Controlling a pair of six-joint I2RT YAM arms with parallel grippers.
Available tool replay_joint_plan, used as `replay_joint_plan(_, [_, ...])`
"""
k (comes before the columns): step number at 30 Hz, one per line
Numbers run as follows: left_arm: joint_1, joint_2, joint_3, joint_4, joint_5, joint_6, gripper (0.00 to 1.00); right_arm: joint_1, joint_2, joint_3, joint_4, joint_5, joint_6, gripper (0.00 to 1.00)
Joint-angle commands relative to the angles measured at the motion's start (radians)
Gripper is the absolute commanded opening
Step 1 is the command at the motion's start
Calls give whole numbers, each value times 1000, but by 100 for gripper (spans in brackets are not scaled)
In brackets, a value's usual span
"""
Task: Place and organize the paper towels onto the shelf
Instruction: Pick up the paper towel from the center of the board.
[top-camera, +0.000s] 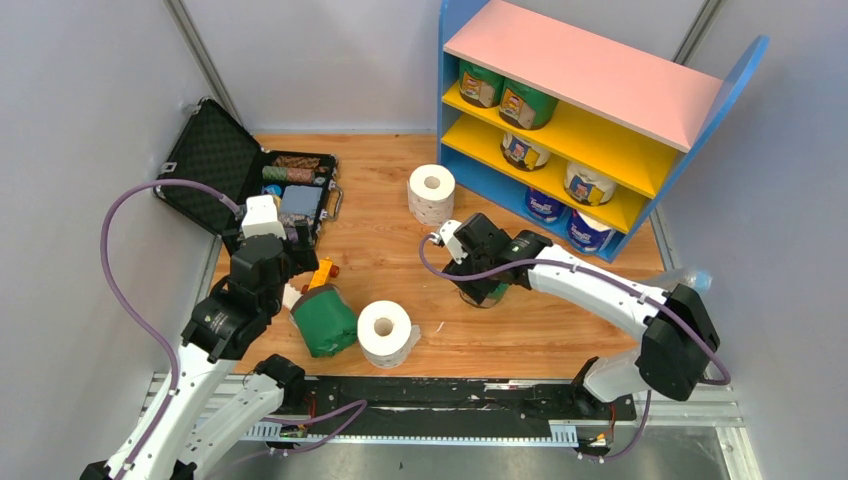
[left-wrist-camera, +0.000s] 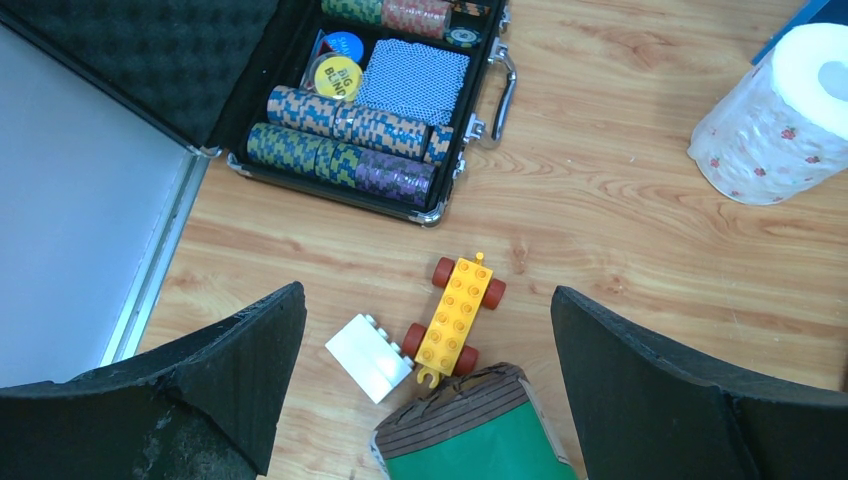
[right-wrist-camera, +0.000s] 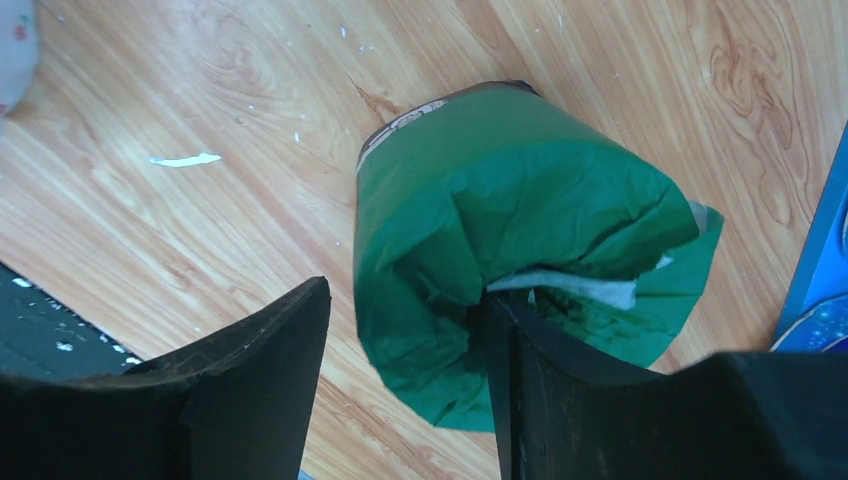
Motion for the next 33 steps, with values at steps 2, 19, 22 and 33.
replay_joint_plan(2, [9,-7,-8,30,5,3,100,4,46,-2,18,69,-13,55])
replay_joint_plan(19, [9,70,86,42,90,-9,100,2,-18,264,-182,173,-36,18])
replay_joint_plan(22, [9,93,138,48,132,-11,100,-1,-21,371,-238,220,-57,18])
replay_joint_plan(33, [9,124,196,116,126,24,100,-123,-2,696,-293,339,-185,21])
